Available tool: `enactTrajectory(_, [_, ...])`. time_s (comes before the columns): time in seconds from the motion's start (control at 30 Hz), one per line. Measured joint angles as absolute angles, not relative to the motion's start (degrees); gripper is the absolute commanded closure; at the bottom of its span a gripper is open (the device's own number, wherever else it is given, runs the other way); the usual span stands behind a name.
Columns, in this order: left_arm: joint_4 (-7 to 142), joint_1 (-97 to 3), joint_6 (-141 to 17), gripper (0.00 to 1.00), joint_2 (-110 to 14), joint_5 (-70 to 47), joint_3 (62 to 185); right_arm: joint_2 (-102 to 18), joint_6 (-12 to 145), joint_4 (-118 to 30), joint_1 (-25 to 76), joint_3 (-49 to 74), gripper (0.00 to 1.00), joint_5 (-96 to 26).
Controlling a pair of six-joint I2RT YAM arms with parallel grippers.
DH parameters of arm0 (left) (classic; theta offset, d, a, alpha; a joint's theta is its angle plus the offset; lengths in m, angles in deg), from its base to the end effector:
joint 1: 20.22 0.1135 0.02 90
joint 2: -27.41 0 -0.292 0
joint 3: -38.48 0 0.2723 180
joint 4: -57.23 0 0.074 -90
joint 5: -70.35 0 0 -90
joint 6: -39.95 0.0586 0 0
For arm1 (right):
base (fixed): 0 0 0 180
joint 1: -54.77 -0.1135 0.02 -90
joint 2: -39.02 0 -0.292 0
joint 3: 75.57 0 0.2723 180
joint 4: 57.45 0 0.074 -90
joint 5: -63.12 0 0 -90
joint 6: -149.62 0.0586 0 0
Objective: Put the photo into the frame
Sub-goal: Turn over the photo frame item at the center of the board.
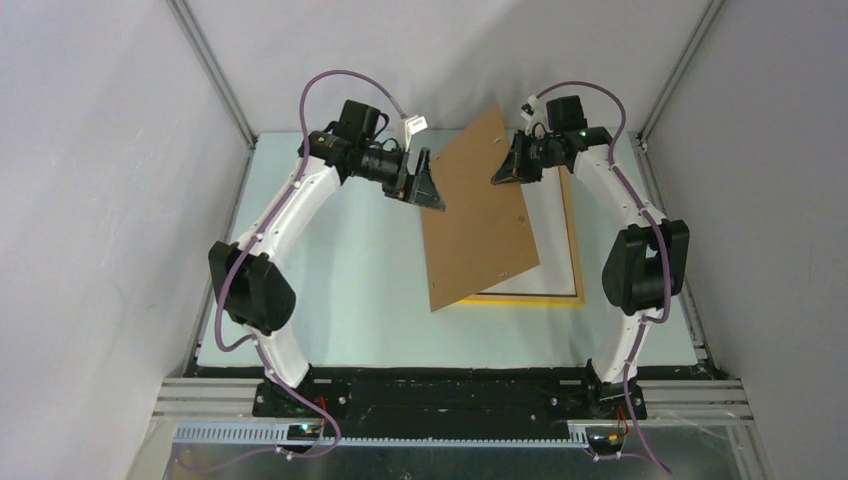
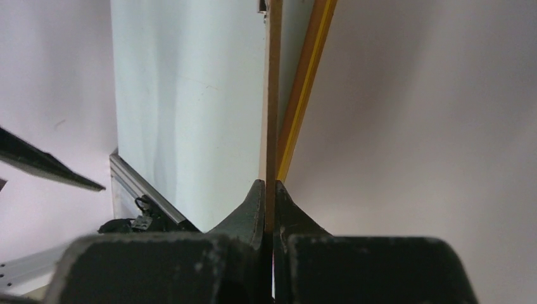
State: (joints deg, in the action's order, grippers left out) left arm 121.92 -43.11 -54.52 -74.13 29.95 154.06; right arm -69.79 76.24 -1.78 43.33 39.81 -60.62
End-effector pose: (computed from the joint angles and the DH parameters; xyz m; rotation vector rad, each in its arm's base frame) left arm 0.3637 -0.2020 0.3791 0.7706 2.2911 -1.2724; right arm 0.4493 0.1241 0.3283 -0.1647 2.4406 0.9349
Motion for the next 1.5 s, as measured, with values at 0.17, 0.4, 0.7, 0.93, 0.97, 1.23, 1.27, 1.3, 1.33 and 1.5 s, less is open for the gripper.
enactTrajectory(0.17, [121.99, -40.49, -54.26, 0.00, -74.13, 29.56, 153.14, -67.67, 78.82, -5.78, 45.21, 34.81, 1.00, -63.62])
enactTrajectory(0.4, [121.97, -37.43, -54.08, 0.00, -73.73, 28.95, 153.14, -63.58, 86.07, -16.01, 50.19, 25.30, 1.00, -70.35])
enactTrajectory(0.7, [121.97, -36.95, -53.91, 0.00, -73.71, 28.49, 153.14, -57.38, 96.39, -30.61, 59.66, 16.08, 1.00, -81.73])
enactTrajectory(0.93, [121.97, -36.91, -53.10, 0.00, -73.73, 26.30, 153.14, -56.11, 97.44, -34.74, 66.26, 12.54, 1.00, -87.18])
enactTrajectory(0.97, [121.97, -36.91, -53.03, 0.00, -73.84, 25.62, 153.19, -56.11, 97.13, -34.74, 67.31, 12.17, 1.00, -87.83])
enactTrajectory(1.23, [121.84, -36.91, -53.08, 0.00, -79.26, 20.62, 156.34, -56.31, 92.81, -33.82, 73.93, 11.53, 1.00, -92.03])
enactTrajectory(1.27, [121.79, -36.91, -53.10, 0.00, -80.36, 20.09, 156.84, -56.57, 92.08, -33.80, 74.74, 11.53, 1.00, -92.47])
enactTrajectory(1.3, [121.68, -36.91, -53.14, 0.00, -81.23, 19.55, 157.17, -56.90, 91.52, -33.80, 75.35, 11.53, 1.00, -92.86])
enactTrajectory(1.33, [121.64, -36.91, -53.19, 0.00, -82.21, 19.15, 157.45, -57.42, 90.77, -33.82, 76.01, 11.53, 1.00, -93.28])
enactTrajectory(1.5, [121.51, -36.91, -53.58, 0.00, -85.51, 17.41, 157.73, -61.36, 87.95, -33.39, 77.01, 11.53, 1.00, -94.50])
